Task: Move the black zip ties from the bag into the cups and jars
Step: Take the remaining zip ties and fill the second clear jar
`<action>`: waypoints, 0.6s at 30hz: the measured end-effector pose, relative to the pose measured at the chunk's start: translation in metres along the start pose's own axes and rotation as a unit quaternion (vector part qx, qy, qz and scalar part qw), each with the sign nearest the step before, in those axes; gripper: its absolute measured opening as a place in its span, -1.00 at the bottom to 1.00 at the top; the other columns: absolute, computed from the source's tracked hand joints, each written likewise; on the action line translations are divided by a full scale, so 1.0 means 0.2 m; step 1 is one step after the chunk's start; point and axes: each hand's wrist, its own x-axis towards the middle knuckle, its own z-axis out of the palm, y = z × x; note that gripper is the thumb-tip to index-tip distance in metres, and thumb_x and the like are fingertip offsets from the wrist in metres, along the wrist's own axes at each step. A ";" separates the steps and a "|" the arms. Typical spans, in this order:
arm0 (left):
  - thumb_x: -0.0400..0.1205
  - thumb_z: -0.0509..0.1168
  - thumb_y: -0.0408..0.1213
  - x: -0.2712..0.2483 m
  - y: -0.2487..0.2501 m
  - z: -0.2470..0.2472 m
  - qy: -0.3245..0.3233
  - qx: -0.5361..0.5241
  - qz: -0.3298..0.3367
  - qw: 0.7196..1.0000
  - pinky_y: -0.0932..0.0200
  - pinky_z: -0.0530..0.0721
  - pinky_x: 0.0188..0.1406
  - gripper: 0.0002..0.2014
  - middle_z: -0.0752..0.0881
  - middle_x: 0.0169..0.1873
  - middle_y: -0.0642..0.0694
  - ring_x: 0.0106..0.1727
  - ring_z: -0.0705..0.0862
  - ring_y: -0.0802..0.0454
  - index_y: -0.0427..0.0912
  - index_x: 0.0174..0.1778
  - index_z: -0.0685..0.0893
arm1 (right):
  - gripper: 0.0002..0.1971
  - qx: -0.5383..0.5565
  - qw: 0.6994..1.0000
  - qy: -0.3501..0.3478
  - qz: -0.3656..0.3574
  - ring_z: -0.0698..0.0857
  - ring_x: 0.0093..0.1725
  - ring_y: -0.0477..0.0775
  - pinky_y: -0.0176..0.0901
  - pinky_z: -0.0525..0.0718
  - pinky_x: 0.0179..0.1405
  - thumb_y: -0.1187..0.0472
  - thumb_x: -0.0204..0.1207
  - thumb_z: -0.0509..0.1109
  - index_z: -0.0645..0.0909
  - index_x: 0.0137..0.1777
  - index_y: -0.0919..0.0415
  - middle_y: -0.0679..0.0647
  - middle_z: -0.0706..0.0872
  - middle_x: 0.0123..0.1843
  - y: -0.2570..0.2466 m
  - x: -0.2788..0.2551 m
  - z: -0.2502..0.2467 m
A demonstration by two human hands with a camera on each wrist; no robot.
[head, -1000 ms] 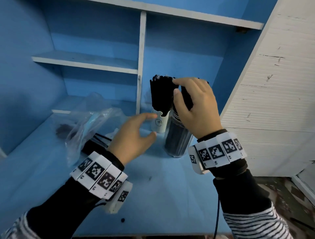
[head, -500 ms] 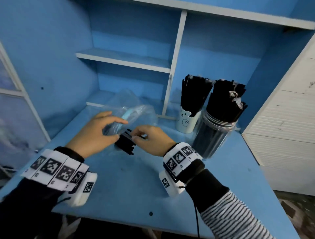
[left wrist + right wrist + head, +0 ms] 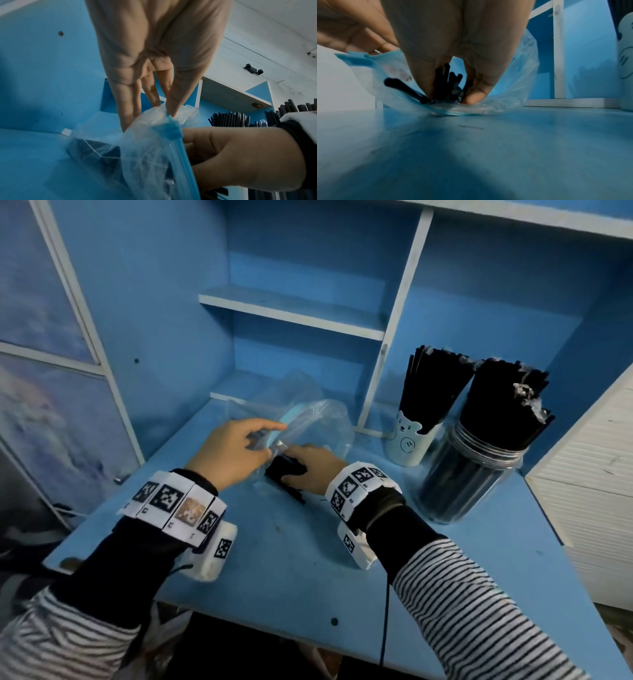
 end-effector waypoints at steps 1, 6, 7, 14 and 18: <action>0.54 0.40 -0.48 0.00 -0.01 0.00 0.001 -0.013 -0.003 1.000 0.28 0.53 0.26 -0.53 0.67 0.27 0.04 0.26 0.63 0.11 0.19 0.21 0.69 | -0.48 0.006 1.000 0.006 -0.004 0.57 0.27 0.29 -0.10 0.44 0.25 0.13 0.56 0.39 0.42 0.53 -0.01 0.29 0.59 0.25 0.00 -0.01 0.00; 0.55 0.40 -0.48 0.01 0.00 -0.01 0.000 -0.025 -0.007 1.000 0.20 0.54 0.37 -0.52 0.65 0.31 0.10 0.35 0.61 0.09 0.18 0.25 0.69 | -0.56 0.017 0.999 0.033 -0.025 0.58 0.27 0.26 -0.13 0.44 0.27 0.24 0.58 0.35 0.53 0.45 -0.02 0.25 0.60 0.26 0.01 -0.02 -0.02; 0.55 0.40 -0.48 0.01 0.00 -0.01 0.002 -0.026 -0.010 1.000 0.22 0.53 0.35 -0.53 0.65 0.32 0.08 0.35 0.61 0.09 0.17 0.26 0.69 | -0.58 0.020 0.999 0.044 -0.024 0.59 0.28 0.23 -0.17 0.43 0.26 0.25 0.58 0.35 0.55 0.43 -0.01 0.23 0.63 0.26 0.01 -0.02 -0.02; 0.57 0.38 -0.50 0.01 0.01 0.00 0.006 -0.022 -0.004 1.000 0.64 0.42 0.07 -0.54 0.64 0.24 0.17 0.24 0.56 0.28 0.05 0.32 0.69 | -0.68 0.083 0.990 0.114 -0.021 0.67 0.27 0.10 -0.35 0.46 0.27 0.35 0.57 0.34 0.70 0.29 0.15 0.11 0.77 0.23 0.03 -0.01 -0.03; 0.58 0.38 -0.48 0.00 0.01 0.01 0.006 -0.019 -0.005 1.000 0.60 0.41 0.09 -0.55 0.61 0.27 0.17 0.24 0.53 0.30 0.05 0.33 0.68 | -0.70 0.098 0.985 0.141 -0.033 0.71 0.04 -0.03 -0.69 0.37 -0.09 0.36 0.56 0.33 0.74 0.23 0.15 0.08 0.80 0.15 0.03 -0.05 -0.06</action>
